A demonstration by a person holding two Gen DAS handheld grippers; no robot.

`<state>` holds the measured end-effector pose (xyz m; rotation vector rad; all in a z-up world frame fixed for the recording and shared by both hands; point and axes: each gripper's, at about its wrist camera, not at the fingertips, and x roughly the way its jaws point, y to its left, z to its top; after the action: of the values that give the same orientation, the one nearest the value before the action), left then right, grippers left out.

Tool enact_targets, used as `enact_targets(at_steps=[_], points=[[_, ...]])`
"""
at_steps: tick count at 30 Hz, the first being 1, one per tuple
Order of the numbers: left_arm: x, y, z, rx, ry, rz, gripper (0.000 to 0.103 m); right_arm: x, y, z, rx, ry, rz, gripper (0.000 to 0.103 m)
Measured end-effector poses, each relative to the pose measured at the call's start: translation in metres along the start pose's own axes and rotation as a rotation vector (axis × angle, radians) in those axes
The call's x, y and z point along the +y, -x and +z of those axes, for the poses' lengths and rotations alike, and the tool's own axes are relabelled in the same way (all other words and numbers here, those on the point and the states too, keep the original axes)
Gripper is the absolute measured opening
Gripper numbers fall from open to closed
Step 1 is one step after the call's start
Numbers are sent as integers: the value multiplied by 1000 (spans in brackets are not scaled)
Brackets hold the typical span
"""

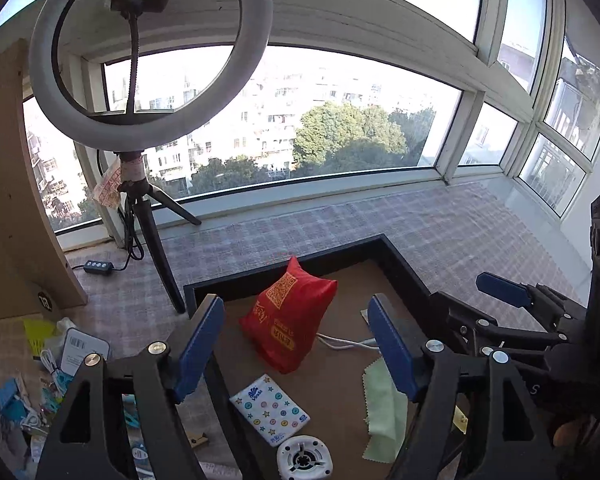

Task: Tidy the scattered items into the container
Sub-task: 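Carry the red pouch and white cable into the tray and open both tools, then move both open tools back over the scattered pile of items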

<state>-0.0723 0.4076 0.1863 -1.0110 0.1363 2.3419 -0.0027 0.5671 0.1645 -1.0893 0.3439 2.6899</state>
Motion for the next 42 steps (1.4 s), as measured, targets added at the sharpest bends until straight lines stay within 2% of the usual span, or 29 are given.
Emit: enact_targets(at_steps=[9,22,29,37,42], points=[[13,19,-3,-24,18,8,72,16,7,-2,1,32,14,79],[54,80,-26,-72,24,75,72,62,57,-10,-59,29,-12,79],[92,126,-44,-103,53,112,72,108,83,-18,-63,48,-5,79],[139,179,-71,-127,60,164,72,180,120,-35,-121,101,-32,79],[169,208,-89,-137,70,203,72,224,139,-47,-132,125,-5,79]])
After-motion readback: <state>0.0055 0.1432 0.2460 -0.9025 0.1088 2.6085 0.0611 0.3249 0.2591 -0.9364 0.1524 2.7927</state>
